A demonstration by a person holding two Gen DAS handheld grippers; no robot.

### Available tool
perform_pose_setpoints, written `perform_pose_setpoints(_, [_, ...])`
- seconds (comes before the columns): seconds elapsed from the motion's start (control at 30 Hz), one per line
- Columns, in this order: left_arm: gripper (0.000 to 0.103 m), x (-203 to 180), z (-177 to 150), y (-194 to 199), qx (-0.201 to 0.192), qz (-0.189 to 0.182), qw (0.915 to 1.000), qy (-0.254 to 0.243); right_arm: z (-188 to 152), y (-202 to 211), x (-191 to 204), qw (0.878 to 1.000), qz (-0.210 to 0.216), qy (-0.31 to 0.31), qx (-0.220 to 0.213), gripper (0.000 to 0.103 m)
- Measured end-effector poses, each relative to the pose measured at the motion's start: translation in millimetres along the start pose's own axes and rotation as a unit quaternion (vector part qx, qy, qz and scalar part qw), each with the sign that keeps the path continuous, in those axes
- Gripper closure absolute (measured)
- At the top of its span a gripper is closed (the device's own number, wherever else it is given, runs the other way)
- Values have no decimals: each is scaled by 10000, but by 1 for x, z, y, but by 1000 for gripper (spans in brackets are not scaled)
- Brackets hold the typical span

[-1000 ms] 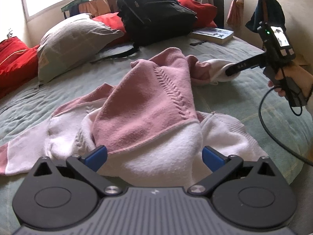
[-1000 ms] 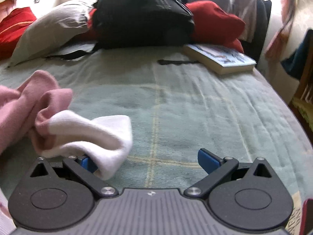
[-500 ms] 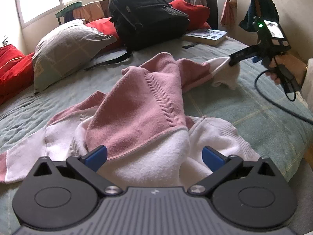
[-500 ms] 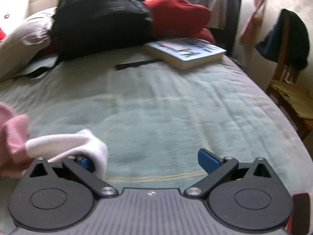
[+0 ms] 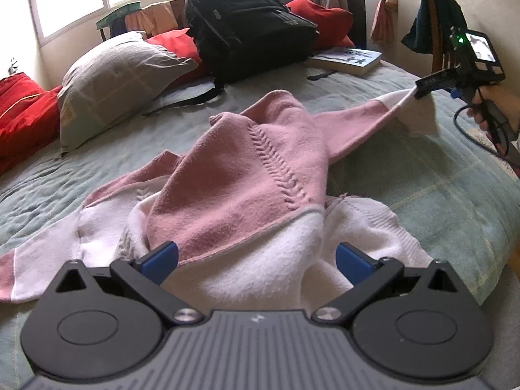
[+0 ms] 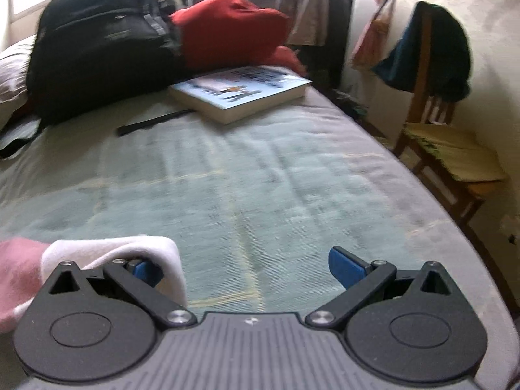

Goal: Fold clothes

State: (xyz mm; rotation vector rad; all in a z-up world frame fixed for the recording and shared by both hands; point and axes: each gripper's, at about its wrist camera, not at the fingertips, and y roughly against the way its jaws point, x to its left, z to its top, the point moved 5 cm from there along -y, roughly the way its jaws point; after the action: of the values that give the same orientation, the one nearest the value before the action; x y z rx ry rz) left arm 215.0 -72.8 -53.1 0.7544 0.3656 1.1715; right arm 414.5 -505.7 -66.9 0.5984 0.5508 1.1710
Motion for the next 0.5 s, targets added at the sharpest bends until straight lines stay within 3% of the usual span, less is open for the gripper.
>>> perform_pose_setpoints(0.1, [1, -1, 0, 1, -7, -10, 10000, -5, 5, 3, -18, 9997, -202, -149, -79, 0])
perform_pose_setpoints(0.2, [1, -1, 0, 0, -8, -26, 10000, 4, 9, 9, -45, 9963, -706, -451, -204, 0])
perform_pose_setpoints(0.33, [1, -2, 1, 0, -10, -63, 10000, -8, 4, 11, -74, 9939, -528, -964, -15, 0])
perform_pose_setpoints(0.5, [1, -5, -1, 0, 4, -88, 10000, -26, -8, 14, -59, 9978, -310, -560, 172, 0])
